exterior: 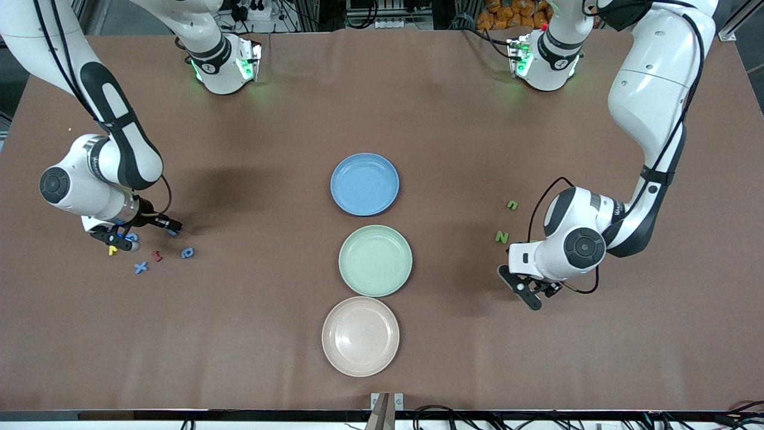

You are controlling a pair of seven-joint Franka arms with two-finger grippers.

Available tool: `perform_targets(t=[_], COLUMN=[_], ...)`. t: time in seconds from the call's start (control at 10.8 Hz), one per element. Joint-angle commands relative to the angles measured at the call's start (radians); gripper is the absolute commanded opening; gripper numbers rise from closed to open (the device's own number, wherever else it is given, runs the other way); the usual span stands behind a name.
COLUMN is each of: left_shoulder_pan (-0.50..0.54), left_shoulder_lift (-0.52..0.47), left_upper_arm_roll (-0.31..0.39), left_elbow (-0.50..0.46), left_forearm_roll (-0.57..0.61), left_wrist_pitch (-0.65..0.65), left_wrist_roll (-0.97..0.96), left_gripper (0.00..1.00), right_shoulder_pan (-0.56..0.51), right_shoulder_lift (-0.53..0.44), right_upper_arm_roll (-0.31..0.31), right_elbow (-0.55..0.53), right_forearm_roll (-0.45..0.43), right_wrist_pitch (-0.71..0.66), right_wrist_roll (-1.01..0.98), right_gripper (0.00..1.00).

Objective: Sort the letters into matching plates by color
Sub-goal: 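Lower the left gripper to the green P while the right gripper reaches blue letters, then grasp the green P with the left gripper while the right gripper grasps blue E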

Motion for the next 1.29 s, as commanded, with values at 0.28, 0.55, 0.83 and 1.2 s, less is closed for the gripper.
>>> perform_targets(t=[0.28, 0.55, 0.83, 1.2], left_shoulder_pan=[-0.005, -0.004, -0.008, -0.012], left_shoulder_lift=[0.064, 0.078, 0.084, 0.084], left_upper_arm_roll=[-0.002, -0.001, 0.016, 0.027], left_elbow=[0.03, 0.03, 0.03, 0.028], left_forearm_roll=[0.015, 0.015, 0.021, 0.022], left_wrist_pitch=[0.051, 0.077, 0.118, 0.128], left_wrist_roll=[0.0, -0.002, -0.002, -0.005], left_gripper=[1.0, 1.0, 1.0, 1.0], right_shoulder_pan=[-0.005, 0.002, 0.004, 0.005], right_shoulder_lift=[0.046, 0.055, 0.065, 0.071], right_upper_arm_roll=[0.002, 0.002, 0.002, 0.002], right_elbow=[0.047, 0.055, 0.061, 0.069], right_forearm_roll=[-0.022, -0.023, -0.023, -0.023], right_wrist_pitch=[0.001, 0.001, 0.001, 0.001], right_wrist_roll=[0.06, 0.081, 0.081, 0.081], right_gripper=[0.53, 0.51, 0.49, 0.38])
